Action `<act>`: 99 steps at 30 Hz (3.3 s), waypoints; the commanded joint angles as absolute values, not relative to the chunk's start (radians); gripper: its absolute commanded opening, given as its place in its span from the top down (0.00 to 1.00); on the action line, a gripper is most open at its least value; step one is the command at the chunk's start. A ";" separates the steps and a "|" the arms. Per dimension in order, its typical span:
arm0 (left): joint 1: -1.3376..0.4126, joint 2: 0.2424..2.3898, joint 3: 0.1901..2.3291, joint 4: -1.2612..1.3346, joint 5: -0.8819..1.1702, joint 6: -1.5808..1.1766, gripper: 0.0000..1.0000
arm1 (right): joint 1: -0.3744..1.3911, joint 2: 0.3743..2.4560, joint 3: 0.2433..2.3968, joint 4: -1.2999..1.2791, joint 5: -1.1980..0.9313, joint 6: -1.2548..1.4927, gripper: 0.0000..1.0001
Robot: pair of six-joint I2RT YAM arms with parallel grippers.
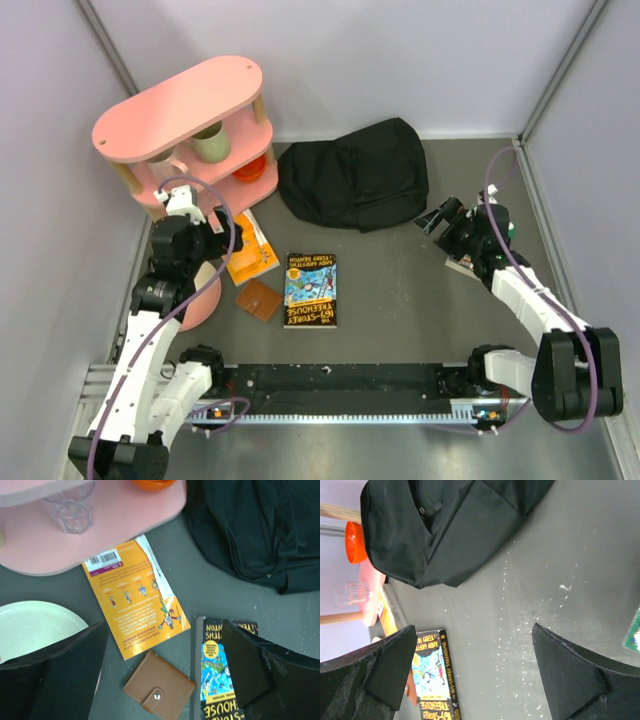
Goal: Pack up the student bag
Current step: Adjust the student bag at the center of the board.
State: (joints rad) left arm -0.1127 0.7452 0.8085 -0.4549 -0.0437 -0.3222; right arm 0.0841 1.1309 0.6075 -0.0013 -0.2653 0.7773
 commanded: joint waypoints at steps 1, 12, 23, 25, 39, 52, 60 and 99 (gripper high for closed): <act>-0.112 0.768 0.828 -0.459 0.069 -0.291 0.01 | 0.145 1.212 0.607 0.181 -0.301 0.933 0.04; -0.103 0.776 0.816 -0.442 0.127 -0.272 0.01 | 0.351 1.545 0.776 0.276 -0.152 1.094 0.08; -0.100 0.816 0.810 -0.446 0.150 -0.281 0.01 | 0.491 1.715 0.804 0.433 0.227 1.370 0.10; -0.100 0.825 0.813 -0.445 0.167 -0.281 0.01 | 0.505 1.755 0.825 0.431 0.251 1.374 0.10; -0.101 0.861 0.818 -0.433 0.205 -0.272 0.01 | 0.500 1.836 0.742 0.666 0.272 1.329 0.94; -0.100 0.859 0.805 -0.422 0.294 -0.244 0.01 | 0.404 1.487 0.730 0.385 0.003 0.902 1.00; -0.100 0.861 0.795 -0.411 0.367 -0.236 0.01 | 0.298 1.273 0.715 0.037 -0.063 0.602 1.00; -0.426 1.809 1.253 -0.190 0.288 -0.399 0.02 | 0.247 1.006 0.535 -0.149 -0.124 0.600 1.00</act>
State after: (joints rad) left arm -0.4244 1.7962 1.2240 -0.1577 0.2810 -0.4530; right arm 0.2520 1.0096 0.5156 -0.1665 -0.1078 0.6121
